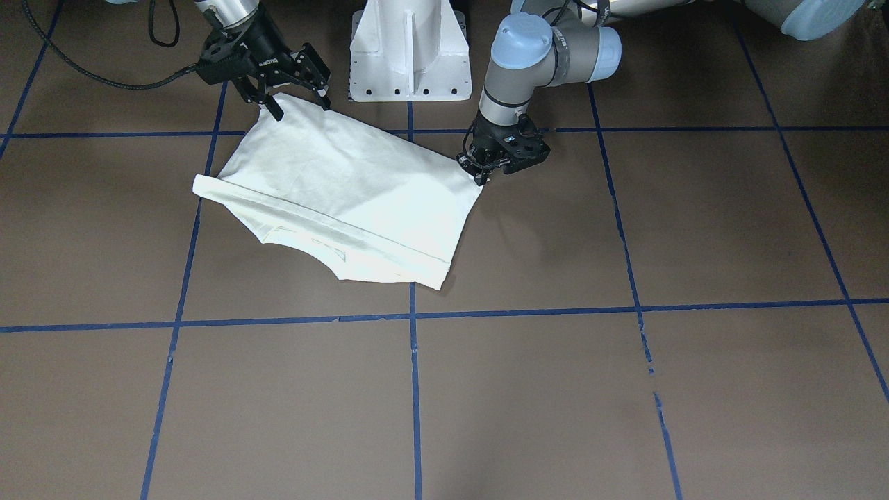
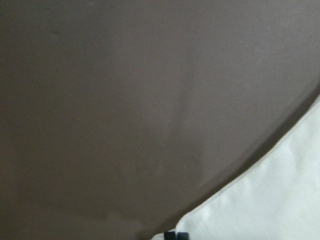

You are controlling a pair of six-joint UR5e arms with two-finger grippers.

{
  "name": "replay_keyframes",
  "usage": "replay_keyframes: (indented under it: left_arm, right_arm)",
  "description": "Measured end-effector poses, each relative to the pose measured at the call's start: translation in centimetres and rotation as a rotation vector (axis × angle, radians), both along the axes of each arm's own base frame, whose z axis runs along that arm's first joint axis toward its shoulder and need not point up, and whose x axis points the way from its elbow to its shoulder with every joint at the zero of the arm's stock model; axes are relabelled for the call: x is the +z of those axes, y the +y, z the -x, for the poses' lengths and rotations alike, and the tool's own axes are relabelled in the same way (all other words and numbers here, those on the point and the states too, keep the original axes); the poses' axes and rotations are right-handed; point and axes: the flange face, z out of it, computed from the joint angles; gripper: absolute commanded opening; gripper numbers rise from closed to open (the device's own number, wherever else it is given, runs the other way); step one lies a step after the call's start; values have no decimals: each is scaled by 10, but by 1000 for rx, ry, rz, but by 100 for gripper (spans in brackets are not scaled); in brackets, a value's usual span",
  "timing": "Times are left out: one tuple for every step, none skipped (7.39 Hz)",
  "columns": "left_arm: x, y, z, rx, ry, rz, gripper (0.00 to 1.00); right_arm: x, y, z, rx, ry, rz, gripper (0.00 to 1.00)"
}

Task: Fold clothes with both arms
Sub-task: 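Move the left gripper to the shirt's near edge while the right gripper repositions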

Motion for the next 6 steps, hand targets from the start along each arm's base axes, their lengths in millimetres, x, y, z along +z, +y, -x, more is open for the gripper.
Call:
replay_keyframes:
  left_arm:
    - [-3,-2,4,-3,4,-1,0]
    - [-2,-15,13,-16,-4,-6,0]
    - [3,-44,28,-46,-28,-22,0]
    - [14,-79,42,-81,-61,-35,0]
    - [27,-117,50,-111,-97,-49,0]
    - [32,-158,52,-136,-117,-72,0]
  right_arm:
    - [0,-1,-1,3,1,0,100]
    - [1,-2,-1,4,2,1,100]
    - [2,-2,-2,5,4,2,100]
    - [3,-2,-2,5,6,3,100]
    - [4,-3,-2,9,8,3,100]
    - [5,-6,-2,15,12,4,100]
